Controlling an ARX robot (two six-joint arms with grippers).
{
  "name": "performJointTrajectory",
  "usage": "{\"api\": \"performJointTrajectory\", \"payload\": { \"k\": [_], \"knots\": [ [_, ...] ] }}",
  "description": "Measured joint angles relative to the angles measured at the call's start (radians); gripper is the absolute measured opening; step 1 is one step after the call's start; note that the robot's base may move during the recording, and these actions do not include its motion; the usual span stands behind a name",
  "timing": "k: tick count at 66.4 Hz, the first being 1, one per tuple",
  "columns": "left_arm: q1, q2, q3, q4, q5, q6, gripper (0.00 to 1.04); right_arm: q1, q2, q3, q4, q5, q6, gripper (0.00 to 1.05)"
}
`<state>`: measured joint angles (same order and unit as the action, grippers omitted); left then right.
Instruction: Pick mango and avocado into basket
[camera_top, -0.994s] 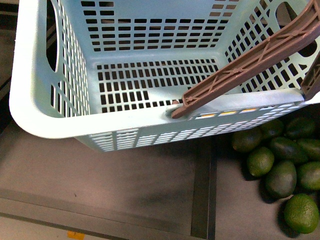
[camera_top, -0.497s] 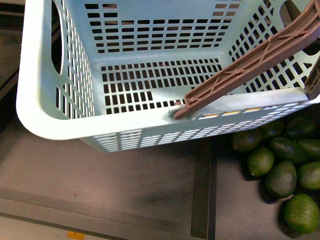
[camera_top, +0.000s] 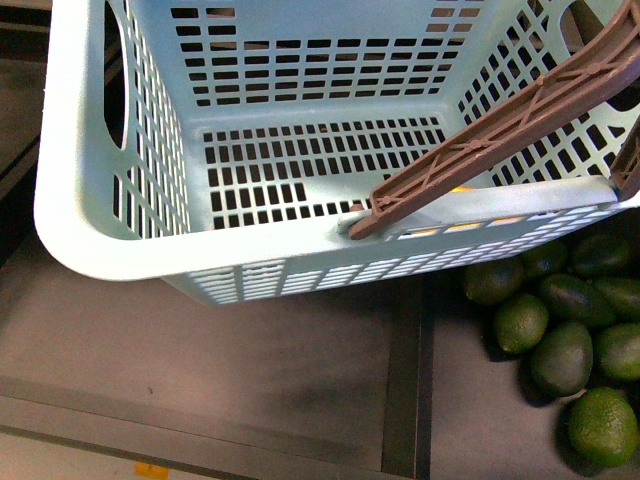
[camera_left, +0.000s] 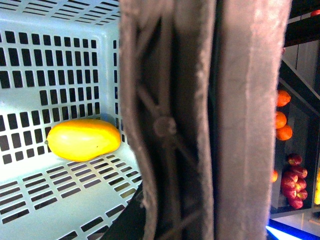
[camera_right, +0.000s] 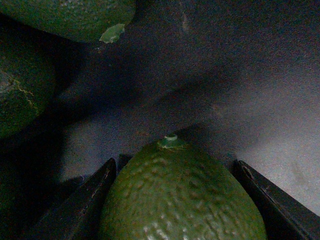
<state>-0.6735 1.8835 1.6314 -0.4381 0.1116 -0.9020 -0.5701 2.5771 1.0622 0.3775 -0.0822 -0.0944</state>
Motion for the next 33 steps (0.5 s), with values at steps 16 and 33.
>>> {"api": "performJointTrajectory", "payload": {
  "k": [16, 33],
  "knots": [
    [0.000, 0.000, 0.000, 0.000, 0.000, 0.000, 0.14, -0.054, -0.062, -0.102, 0.061, -0.097, -0.033, 0.62],
    [0.000, 0.000, 0.000, 0.000, 0.000, 0.000, 0.14, -0.148, -0.341, -0.246, 0.103, -0.312, -0.104, 0.62]
  ]
}}
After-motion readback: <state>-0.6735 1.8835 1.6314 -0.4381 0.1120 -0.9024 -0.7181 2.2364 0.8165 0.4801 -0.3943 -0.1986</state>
